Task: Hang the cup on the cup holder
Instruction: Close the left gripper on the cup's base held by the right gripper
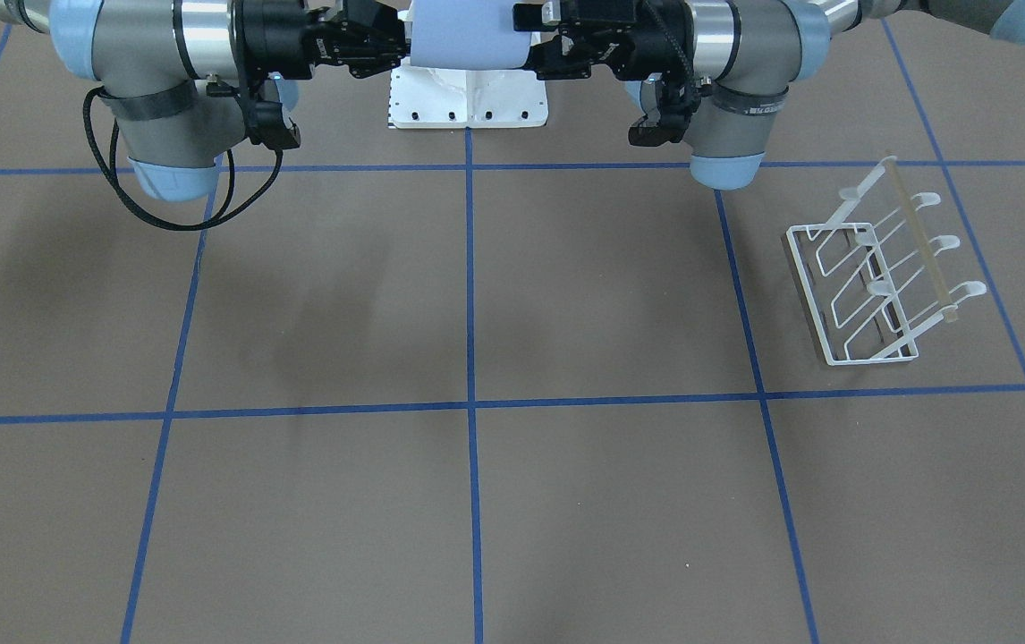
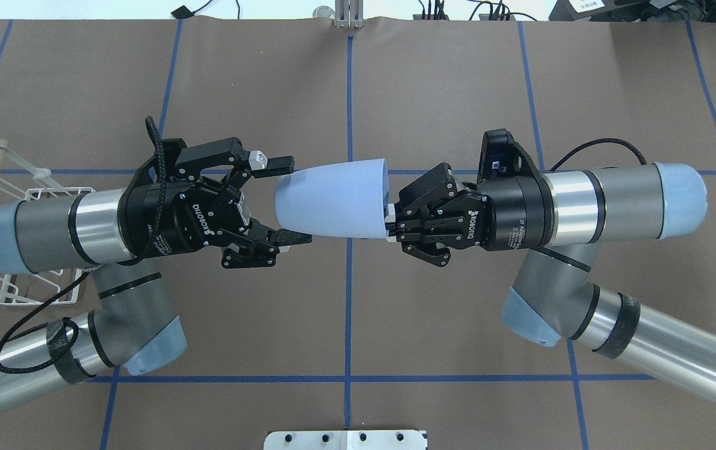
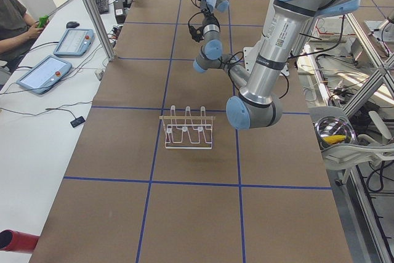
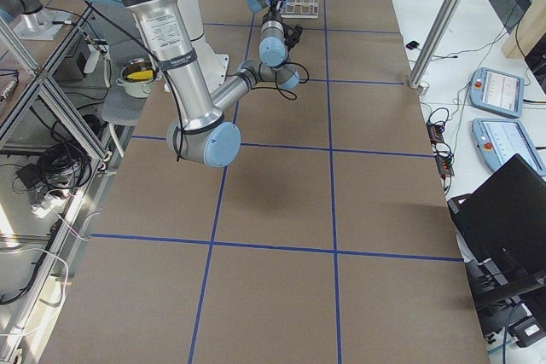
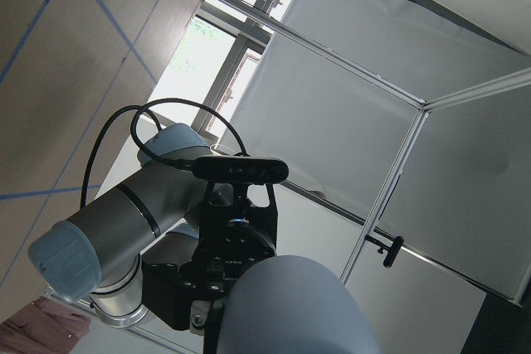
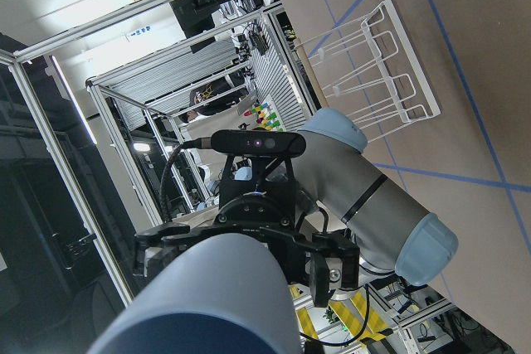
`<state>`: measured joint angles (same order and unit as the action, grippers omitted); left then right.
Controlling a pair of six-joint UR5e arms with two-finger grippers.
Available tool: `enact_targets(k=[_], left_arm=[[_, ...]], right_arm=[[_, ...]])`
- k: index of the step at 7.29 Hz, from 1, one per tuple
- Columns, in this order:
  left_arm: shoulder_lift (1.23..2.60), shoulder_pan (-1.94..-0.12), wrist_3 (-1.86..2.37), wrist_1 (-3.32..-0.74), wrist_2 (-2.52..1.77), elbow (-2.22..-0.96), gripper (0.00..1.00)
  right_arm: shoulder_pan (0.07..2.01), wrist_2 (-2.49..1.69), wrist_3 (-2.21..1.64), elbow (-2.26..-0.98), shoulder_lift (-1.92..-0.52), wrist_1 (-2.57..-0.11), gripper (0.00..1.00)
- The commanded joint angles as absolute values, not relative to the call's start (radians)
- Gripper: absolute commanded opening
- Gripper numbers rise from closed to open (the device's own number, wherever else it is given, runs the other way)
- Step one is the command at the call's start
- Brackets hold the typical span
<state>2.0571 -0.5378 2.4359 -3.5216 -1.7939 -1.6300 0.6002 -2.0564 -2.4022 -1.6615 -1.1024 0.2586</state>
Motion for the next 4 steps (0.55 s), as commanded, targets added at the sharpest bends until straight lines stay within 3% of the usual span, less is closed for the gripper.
enact_targets(k=[1,2,3,4], left_arm=[[2.057,-0.534,2.436,-3.524,-1.792,-1.634,0.89],[2.056,-0.523,2.451,-3.524,-1.78,-1.644,0.5],[2.054,-0.517,2.477,-3.522,-1.748,-1.644,0.0],[2.051,-0.517,2.477,-3.522,-1.743,-1.643,0.0]], right_arm=[[0.594,-2.057,-2.401,-1.661,-1.106,0.261,0.0],[0.594,-2.056,-2.398,-1.661,-1.108,0.261,0.4],[0.595,-2.054,-2.385,-1.664,-1.111,0.262,0.99],[0.598,-2.054,-2.373,-1.664,-1.111,0.267,1.0]])
